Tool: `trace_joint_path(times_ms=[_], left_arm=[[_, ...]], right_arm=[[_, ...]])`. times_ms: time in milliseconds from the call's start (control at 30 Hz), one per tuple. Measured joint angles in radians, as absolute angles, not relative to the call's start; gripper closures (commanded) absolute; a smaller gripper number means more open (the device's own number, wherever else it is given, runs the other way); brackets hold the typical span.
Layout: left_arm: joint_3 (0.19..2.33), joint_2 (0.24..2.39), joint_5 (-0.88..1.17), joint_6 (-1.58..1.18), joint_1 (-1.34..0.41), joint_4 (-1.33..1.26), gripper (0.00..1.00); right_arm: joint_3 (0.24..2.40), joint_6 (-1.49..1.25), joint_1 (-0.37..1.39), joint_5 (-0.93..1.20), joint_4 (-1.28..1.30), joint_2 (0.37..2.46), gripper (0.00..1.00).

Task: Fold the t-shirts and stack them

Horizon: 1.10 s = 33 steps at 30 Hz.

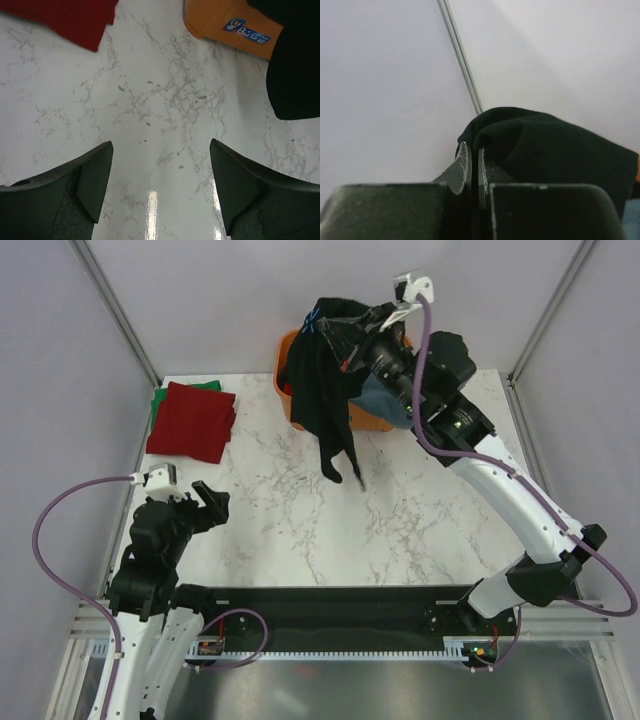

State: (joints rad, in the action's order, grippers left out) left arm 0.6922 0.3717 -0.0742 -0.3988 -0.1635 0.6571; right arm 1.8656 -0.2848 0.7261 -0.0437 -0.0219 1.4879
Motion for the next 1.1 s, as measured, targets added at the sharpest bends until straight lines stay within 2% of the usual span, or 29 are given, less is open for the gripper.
trace_joint_path(times_ms=[267,367,500,600,800,967,1000,1033,1100], left_arm=[[0.692,0.374,-0.075,-0.399,-0.163,0.657,0.16],[0.692,0.376,-0.074,-0.399,-0.162,0.657,0.17],[0.692,0.38,-0.075,-0.399,-0.157,0.657,0.17],[0.692,0.38,-0.075,-0.399,-0.156,0.657,0.18],[0.692,0.38,-0.075,-0.399,-0.156,0.657,0.18],[0.692,0.384,-0.075,-0.399,-0.156,0.657,0.18],[0.692,0.384,-0.075,-0.399,-0.156,0.657,0.18],[0.692,0.384,-0.075,-0.399,-0.156,0.657,0.18],[0.692,0.384,-0.075,-0.399,-0.156,0.657,0.18]], right_arm=[[1.863,-0.298,0.723,0.064,0.131,1.587,1.0],[1.972,-0.3,0.731,0.165,0.168,1.625,1.0],[2.291,-0.261,0.785,0.29,0.223,1.711,1.0],[2.35,-0.229,0.825,0.353,0.169,1.672,1.0],[2.252,-0.14,0.826,0.355,0.08,1.471,1.0],[1.909,-0.073,0.828,0.201,0.011,1.287,0.99],[1.769,-0.068,0.828,0.118,-0.001,1.257,0.78],[1.724,-0.065,0.828,0.089,0.006,1.24,0.62],[1.542,-0.1,0.829,-0.104,0.05,1.26,0.38]])
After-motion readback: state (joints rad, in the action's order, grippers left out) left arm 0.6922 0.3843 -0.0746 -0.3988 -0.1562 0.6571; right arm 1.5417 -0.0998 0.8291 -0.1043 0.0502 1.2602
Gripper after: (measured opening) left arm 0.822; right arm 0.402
